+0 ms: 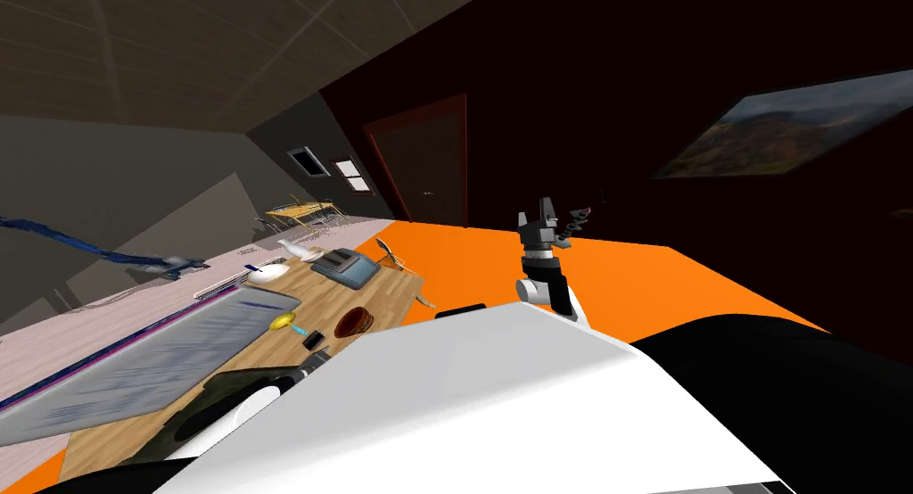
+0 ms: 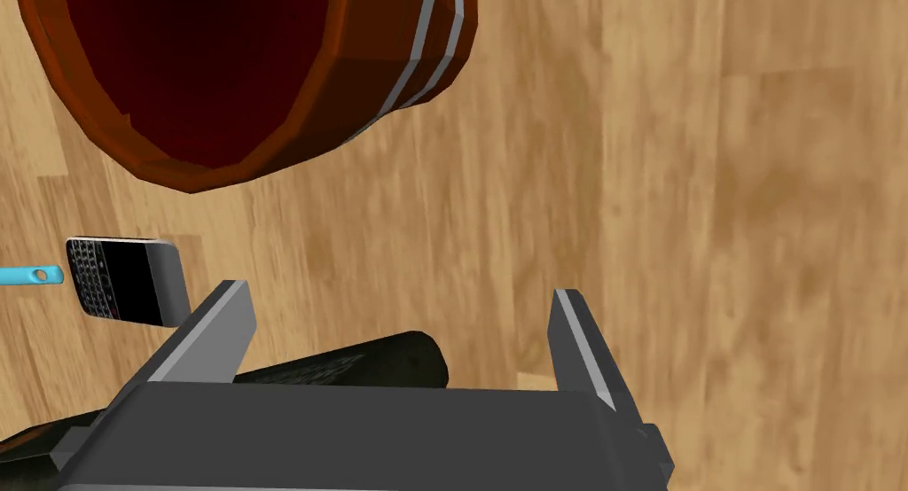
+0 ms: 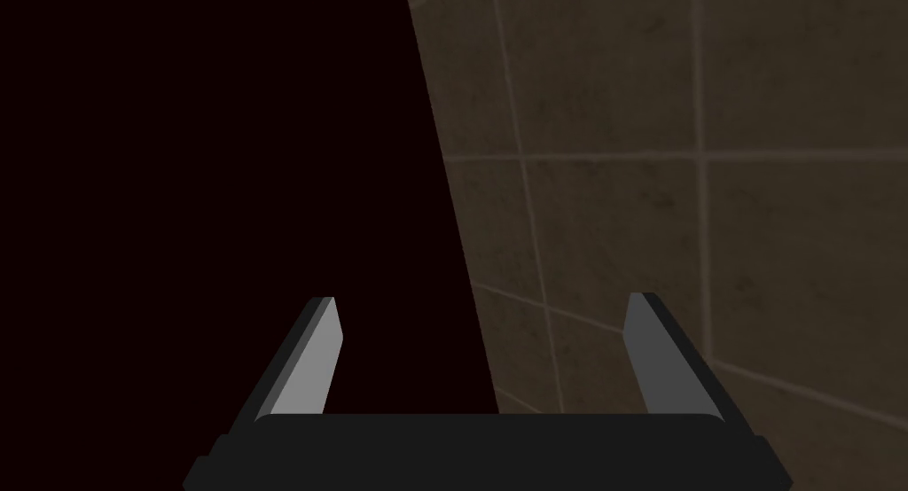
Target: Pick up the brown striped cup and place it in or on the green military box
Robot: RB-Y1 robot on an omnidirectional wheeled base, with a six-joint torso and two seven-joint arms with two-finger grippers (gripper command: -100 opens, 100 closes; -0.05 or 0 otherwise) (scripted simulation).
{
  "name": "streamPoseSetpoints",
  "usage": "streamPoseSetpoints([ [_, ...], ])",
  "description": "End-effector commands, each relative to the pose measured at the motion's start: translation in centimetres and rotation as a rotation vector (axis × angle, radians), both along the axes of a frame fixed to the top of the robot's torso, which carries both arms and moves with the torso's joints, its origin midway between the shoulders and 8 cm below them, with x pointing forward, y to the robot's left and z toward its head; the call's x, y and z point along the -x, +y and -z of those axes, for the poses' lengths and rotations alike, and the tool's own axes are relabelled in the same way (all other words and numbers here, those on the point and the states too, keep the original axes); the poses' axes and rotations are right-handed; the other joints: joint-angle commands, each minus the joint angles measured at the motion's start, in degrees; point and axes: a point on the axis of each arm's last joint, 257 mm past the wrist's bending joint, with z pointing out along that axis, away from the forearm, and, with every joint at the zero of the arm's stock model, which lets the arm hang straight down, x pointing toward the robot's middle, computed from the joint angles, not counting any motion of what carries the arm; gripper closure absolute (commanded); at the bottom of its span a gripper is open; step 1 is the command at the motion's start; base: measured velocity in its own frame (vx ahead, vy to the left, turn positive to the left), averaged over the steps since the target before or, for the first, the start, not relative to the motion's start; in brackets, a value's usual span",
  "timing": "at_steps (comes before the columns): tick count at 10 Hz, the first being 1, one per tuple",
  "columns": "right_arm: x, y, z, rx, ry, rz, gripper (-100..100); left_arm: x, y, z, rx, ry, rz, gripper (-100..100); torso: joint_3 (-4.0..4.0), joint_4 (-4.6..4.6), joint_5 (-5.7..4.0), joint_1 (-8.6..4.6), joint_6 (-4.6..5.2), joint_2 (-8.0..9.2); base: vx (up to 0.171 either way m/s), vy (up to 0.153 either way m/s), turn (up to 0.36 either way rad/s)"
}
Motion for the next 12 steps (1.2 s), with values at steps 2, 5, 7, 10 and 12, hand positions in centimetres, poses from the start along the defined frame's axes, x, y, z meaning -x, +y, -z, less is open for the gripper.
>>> streamPoseSetpoints([
  [2,0.0,0.0,0.0,0.000,0.000,0.000,0,1.3,1.2,-0.7,0.013,0.058,-0.001,-100,0.02,0.00,-0.01,0.02,0.04,0.05,-0.064,0.097,-0.347],
  [5,0.0,0.0,0.0,0.000,0.000,0.000,0,3.8,2.1,-1.3,0.041,0.161,0.011,-100,-0.01,0.00,0.02,0.03,-0.03,-0.02,-0.061,0.099,-0.305],
  [7,0.0,0.0,0.0,0.000,0.000,0.000,0,4.6,2.2,-1.9,0.061,0.206,0.022,-100,-0.01,0.00,0.00,-0.05,-0.05,-0.01,-0.082,0.079,-0.289],
  [10,0.0,0.0,0.0,0.000,0.000,0.000,0,6.2,1.8,-2.6,0.098,0.293,0.061,-100,0.01,0.00,0.01,-0.02,-0.07,0.00,-0.075,0.079,-0.284],
  [12,0.0,0.0,0.0,0.000,0.000,0.000,0,7.6,0.6,-2.9,0.139,0.364,0.103,-100,-0.05,-0.02,-0.01,-0.09,0.01,-0.09,-0.064,0.063,-0.364],
])
